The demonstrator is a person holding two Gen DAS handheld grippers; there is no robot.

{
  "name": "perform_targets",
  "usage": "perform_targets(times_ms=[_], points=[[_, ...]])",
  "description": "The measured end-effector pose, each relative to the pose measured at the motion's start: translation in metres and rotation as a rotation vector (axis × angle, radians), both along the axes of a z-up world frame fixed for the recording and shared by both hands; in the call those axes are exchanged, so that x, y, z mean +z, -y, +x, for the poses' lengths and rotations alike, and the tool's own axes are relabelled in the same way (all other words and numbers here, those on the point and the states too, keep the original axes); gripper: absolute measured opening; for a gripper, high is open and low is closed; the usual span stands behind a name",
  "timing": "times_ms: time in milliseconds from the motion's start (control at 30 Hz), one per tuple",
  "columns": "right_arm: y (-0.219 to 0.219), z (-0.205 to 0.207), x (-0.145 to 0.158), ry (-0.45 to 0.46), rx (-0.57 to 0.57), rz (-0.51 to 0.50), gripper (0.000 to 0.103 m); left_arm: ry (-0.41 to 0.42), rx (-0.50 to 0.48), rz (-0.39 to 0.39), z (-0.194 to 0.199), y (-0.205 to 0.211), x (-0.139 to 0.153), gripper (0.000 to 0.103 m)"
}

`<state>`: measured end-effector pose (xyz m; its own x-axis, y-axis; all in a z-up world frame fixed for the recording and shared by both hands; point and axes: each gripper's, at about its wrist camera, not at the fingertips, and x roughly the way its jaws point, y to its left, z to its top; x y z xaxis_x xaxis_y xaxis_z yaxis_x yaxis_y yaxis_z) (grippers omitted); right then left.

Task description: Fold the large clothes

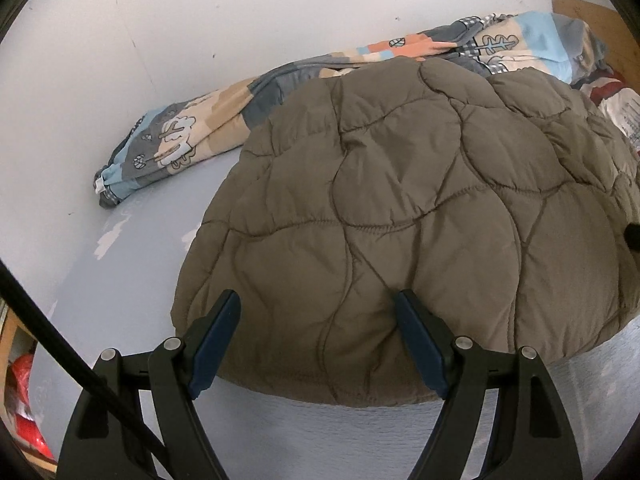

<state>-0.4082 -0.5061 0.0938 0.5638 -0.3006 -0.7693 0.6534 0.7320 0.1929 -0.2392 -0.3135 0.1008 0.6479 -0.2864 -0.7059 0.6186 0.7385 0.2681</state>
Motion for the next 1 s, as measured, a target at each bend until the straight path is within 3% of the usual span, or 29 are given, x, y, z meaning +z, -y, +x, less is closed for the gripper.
perform_targets(times_ms=[400,1000], points=[[-0.002,0.002,0.003,0.016,0.002,-0.015,0.013,0.0,0.0,-0.003,0.0,-0.001,-0.001,0.079],[0.003,0.008,-0.011,-0.031,0.013,0.037,0.015,-0.01,0.003,-0.006,0.003,-0.002,0.002,0.079]])
